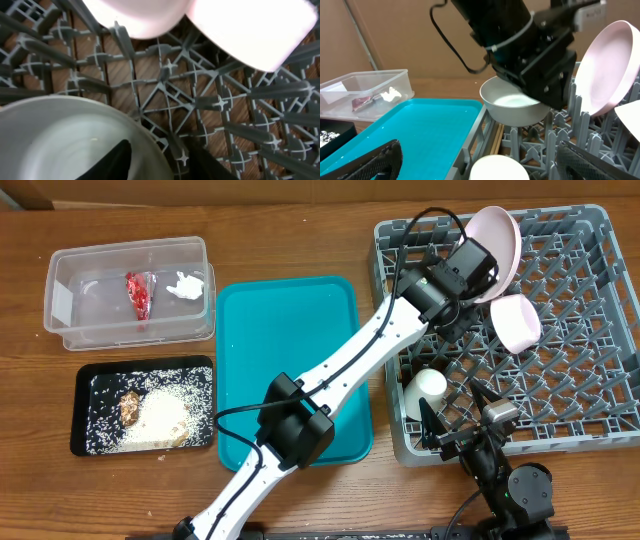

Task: Sort waste into correct bins and load items into the dishwasher

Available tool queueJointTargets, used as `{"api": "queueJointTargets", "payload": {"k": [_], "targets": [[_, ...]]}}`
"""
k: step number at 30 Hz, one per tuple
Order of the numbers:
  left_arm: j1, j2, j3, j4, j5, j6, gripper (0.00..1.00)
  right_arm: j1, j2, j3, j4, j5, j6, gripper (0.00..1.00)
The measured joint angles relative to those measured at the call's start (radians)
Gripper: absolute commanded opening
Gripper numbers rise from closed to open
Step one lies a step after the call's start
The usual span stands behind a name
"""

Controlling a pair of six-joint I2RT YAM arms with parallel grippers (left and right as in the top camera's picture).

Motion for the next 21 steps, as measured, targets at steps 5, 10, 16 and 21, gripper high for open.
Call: {"api": "queueJointTargets", "payload": {"k": [5, 10, 16, 21], "targets": [[-0.010, 0.019, 0.000, -0.005, -0.018, 0.021, 0.04, 0.000, 0.000, 0.000, 0.000, 0.000, 0.000, 1.00], [-0.016, 0.018, 0.006, 0.005, -0.071, 0.033, 0.04, 0.000, 0.000, 0.000, 0.000, 0.000, 0.000, 1.00], [-0.020, 0.016, 0.012, -0.007, -0.094, -0.010, 0.04, 0.000, 0.000, 0.000, 0.000, 0.000, 0.000, 1.00], [0.002, -0.009, 0.039, -0.025, -0.072, -0.145, 0.04, 0.000, 0.000, 0.000, 0.000, 0.000, 0.000, 1.00]]}}
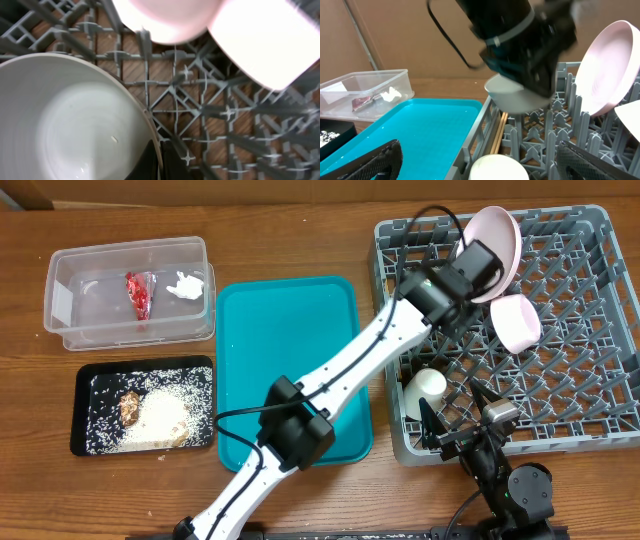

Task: Sort waste into correct bins and load items into the dishwasher

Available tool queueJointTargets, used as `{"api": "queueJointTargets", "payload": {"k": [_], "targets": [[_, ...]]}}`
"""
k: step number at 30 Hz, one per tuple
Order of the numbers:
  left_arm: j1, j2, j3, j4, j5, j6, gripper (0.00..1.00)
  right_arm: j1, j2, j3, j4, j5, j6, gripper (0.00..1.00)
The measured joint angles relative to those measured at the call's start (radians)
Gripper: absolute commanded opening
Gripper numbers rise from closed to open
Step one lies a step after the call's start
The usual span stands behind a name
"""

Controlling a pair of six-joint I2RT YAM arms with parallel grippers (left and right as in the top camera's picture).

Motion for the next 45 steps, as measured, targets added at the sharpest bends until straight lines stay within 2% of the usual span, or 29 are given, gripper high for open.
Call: {"api": "queueJointTargets", "payload": {"k": [3, 9, 15, 20, 30, 37, 45], "targets": [[0.039, -0.042, 0.011, 0.002, 0.069, -0.089, 0.04, 0.000, 0.000, 0.000, 0.000, 0.000, 0.000, 1.00], [0.175, -0.141, 0.045, 0.021, 0.335, -0.301, 0.04, 0.000, 0.000, 0.000, 0.000, 0.000, 0.000, 1.00], [0.277, -0.151, 0.045, 0.193, 0.634, -0.479, 0.04, 0.000, 0.000, 0.000, 0.000, 0.000, 0.000, 1.00], [0.288, -0.151, 0.045, 0.254, 0.780, -0.601, 0.04, 0.000, 0.000, 0.000, 0.000, 0.000, 0.000, 1.00], [0.287, -0.120, 0.038, 0.303, 0.932, -0.764, 0.04, 0.000, 0.000, 0.000, 0.000, 0.000, 0.000, 1.00], [0.287, 0.009, 0.029, 0.493, 1.010, -0.956, 0.05, 0.000, 0.000, 0.000, 0.000, 0.000, 0.000, 1.00], [0.293, 0.065, 0.017, 0.729, 0.968, -1.158, 0.04, 0.000, 0.000, 0.000, -0.001, 0.000, 0.001, 1.00]]}}
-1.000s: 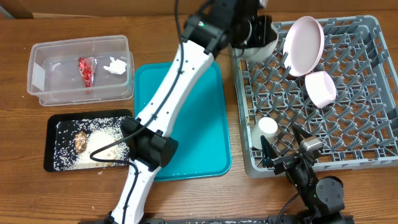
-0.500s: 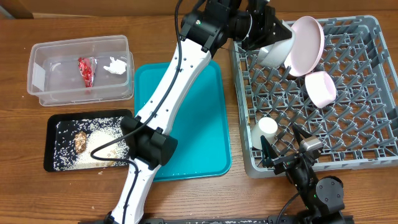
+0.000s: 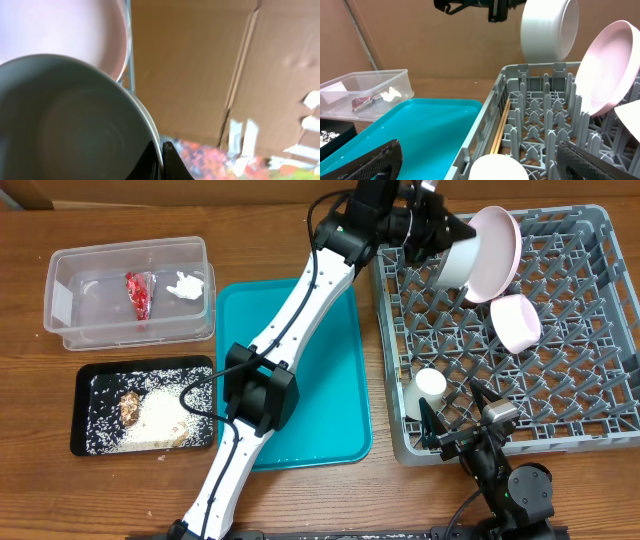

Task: Sort waste into correct bins and load items into the dishwasher

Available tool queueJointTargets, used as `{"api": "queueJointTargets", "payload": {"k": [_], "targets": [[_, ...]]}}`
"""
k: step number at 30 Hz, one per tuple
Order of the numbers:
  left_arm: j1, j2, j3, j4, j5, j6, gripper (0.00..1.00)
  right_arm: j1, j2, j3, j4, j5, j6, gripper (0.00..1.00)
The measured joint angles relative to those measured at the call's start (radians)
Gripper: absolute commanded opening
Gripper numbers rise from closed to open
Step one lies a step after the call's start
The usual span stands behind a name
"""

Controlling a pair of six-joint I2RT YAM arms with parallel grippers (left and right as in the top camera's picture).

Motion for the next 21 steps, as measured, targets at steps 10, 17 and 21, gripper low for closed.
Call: {"api": "queueJointTargets", "payload": {"k": [10, 17, 21], "targets": [[0.002, 0.000, -0.032, 0.064, -0.138, -0.216, 0.04, 0.000, 0.000, 0.000, 0.001, 0.000, -0.001, 1.00], [0.005, 0.001, -0.105, 0.107, -0.113, -0.241, 0.04, 0.000, 0.000, 0.000, 0.001, 0.000, 0.000, 1.00], [0.023, 0.000, -0.104, 0.049, -0.064, -0.168, 0.05, 0.000, 0.000, 0.000, 0.000, 0.000, -0.001, 1.00]]}}
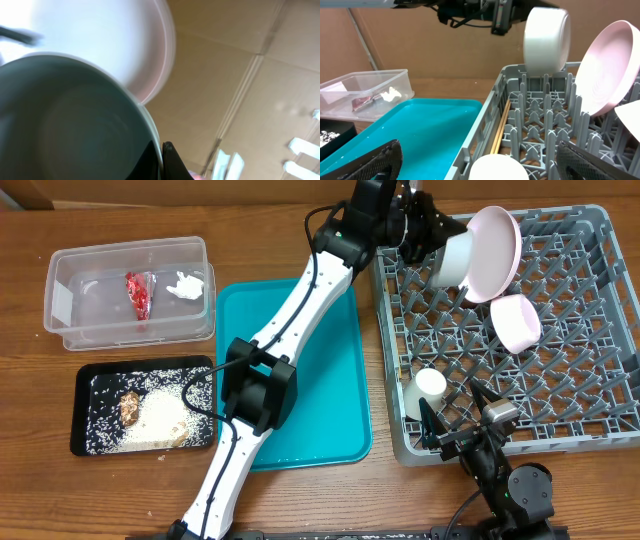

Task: Sort waste into correct bins and load items into the dishwasher

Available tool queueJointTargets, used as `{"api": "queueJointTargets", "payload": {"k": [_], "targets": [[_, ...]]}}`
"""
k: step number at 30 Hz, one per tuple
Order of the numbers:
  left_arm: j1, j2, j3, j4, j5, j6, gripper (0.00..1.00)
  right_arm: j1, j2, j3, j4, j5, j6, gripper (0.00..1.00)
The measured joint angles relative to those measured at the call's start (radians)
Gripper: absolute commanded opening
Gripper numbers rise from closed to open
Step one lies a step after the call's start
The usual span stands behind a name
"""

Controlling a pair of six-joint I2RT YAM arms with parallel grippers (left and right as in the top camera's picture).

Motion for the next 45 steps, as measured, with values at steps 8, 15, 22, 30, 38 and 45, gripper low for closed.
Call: {"api": "queueJointTargets", "payload": {"k": [8, 15, 22, 30, 38, 45], "targets": [[0.050, -0.076, -0.004, -0.577, 0.008, 0.336, 0.04, 0.000, 0.000, 0.000, 0.000, 0.000, 0.000, 1.00], [0.040, -0.141, -0.004, -0.435, 0.019, 0.403, 0.05, 0.000, 0.000, 0.000, 0.001, 0.000, 0.000, 1.00], [0.040, -0.142, -0.004, -0.373, 0.070, 0.410, 0.04, 0.000, 0.000, 0.000, 0.001, 0.000, 0.000, 1.00], [0.050, -0.179, -0.016, -0.867, 0.050, 0.666, 0.05, 0.000, 0.000, 0.000, 0.001, 0.000, 0.000, 1.00], [0.129, -0.460, -0.014, -1.036, -0.032, 0.898, 0.04, 0.000, 0.000, 0.000, 0.001, 0.000, 0.000, 1.00], [0.120, -0.516, -0.002, -1.224, -0.045, 1.017, 0.04, 0.000, 0.000, 0.000, 0.000, 0.000, 0.000, 1.00]]}}
